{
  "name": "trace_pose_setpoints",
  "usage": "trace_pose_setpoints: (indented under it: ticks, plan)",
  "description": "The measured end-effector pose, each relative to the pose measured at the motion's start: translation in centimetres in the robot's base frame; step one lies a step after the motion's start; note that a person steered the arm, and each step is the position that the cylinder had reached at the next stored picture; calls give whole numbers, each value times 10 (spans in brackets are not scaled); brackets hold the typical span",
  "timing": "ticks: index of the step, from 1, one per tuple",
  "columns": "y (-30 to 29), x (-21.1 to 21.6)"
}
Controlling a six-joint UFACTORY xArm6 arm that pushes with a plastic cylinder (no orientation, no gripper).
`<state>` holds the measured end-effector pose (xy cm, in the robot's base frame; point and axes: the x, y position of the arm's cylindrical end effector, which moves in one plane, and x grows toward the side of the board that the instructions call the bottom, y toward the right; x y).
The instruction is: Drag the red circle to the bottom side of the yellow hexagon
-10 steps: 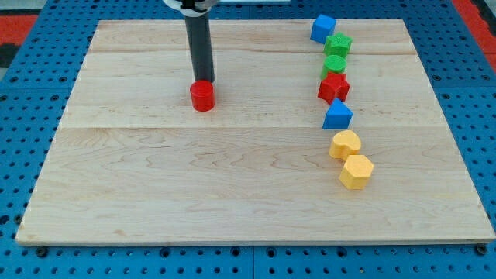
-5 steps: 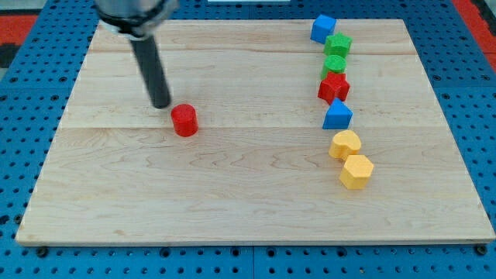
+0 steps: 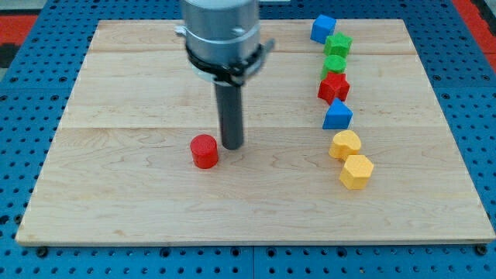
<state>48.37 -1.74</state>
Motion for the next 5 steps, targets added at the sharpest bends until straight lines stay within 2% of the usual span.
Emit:
trace_pose_setpoints:
  ticks: [1, 2, 3, 5]
  plan:
    - [-50, -48]
    - [-66, 12]
    - [28, 64]
    - [15, 121]
